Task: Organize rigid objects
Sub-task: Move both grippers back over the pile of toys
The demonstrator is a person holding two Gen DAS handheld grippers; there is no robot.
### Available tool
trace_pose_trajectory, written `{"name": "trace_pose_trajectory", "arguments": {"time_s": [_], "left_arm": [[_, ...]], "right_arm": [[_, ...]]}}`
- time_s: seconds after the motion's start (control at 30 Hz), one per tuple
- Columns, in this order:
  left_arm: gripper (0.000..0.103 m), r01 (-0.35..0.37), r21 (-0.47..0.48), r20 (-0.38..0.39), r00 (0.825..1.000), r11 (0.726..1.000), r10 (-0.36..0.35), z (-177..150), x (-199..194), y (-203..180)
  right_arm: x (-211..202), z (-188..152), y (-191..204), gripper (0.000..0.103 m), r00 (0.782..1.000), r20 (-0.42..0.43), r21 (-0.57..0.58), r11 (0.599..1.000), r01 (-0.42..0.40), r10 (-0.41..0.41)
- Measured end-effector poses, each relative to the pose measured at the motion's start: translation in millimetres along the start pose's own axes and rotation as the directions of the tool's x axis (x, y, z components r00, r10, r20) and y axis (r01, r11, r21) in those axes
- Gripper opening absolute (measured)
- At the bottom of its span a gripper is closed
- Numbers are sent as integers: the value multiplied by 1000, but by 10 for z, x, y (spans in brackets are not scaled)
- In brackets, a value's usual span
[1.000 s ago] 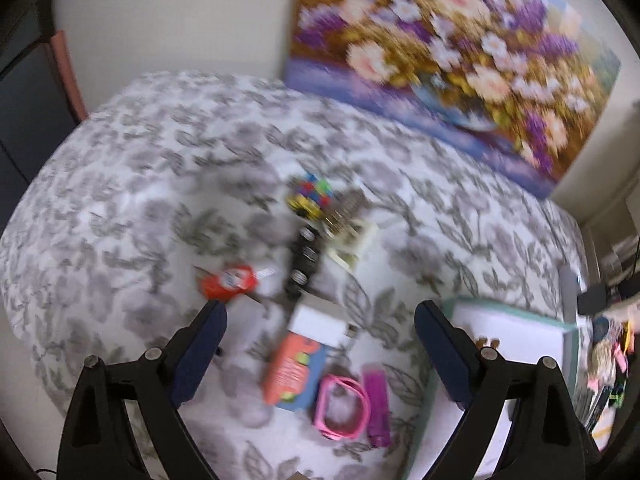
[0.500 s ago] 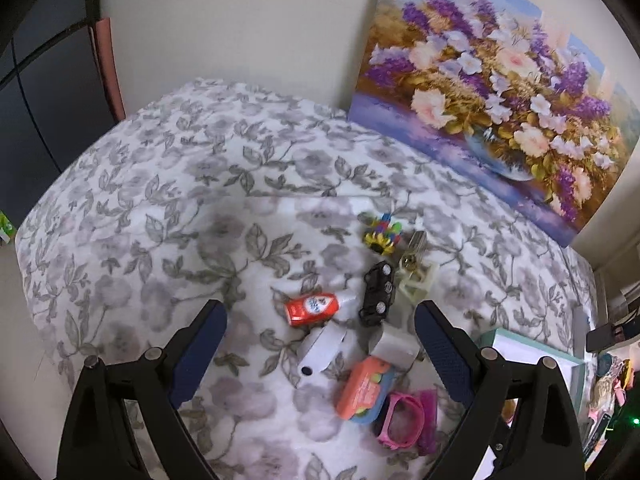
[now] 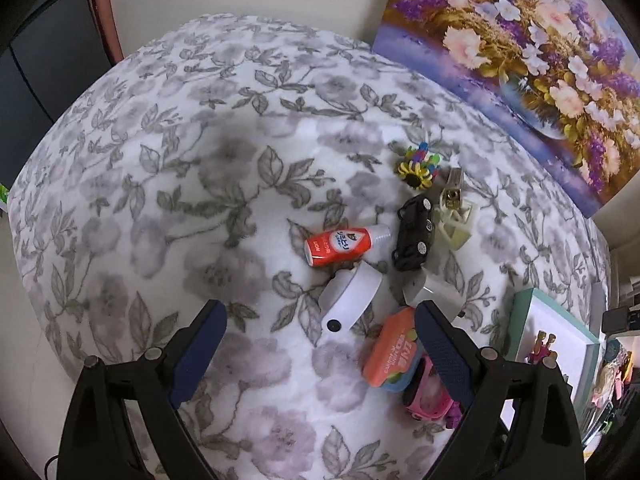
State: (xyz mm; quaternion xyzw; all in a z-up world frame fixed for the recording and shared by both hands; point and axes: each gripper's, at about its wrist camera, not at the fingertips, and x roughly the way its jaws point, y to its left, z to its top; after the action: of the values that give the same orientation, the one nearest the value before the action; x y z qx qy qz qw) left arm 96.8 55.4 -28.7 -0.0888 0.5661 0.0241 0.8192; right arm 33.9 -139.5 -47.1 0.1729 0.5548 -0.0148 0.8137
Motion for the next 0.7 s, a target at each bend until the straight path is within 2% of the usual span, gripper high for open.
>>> {"name": "trace_pose_trajectory", "arguments": {"time_s": [0.17, 0.27, 0.33, 0.4, 0.53, 0.7], "left_arm": [[95, 10, 27, -36, 999, 1000, -9, -12, 94, -86], [95, -9, 41, -65, 998, 999, 11, -33, 210, -138], [95, -12, 59, -81, 997, 998, 17, -50, 292, -185], [95, 9, 66, -107, 994, 998, -2, -68, 378, -234], [95, 23, 108, -138, 990, 994, -8, -108, 505, -372], [93, 19, 160, -138, 990, 987, 4, -140, 596, -535]], "right_arm": [[27, 1, 18, 85, 1000, -3, -10, 1000, -24, 24], [51, -10, 6, 73, 1000, -14, -11, 1000, -8, 8], [56, -6, -23, 59, 1000, -13, -1, 1000, -3, 3], [52, 3, -52, 54, 1000, -12, 3, 1000, -3, 3], [42, 16, -109, 54, 1000, -11, 23, 1000, 3, -2], [33, 25, -145, 54, 1000, -8, 42, 999, 6, -6]]}}
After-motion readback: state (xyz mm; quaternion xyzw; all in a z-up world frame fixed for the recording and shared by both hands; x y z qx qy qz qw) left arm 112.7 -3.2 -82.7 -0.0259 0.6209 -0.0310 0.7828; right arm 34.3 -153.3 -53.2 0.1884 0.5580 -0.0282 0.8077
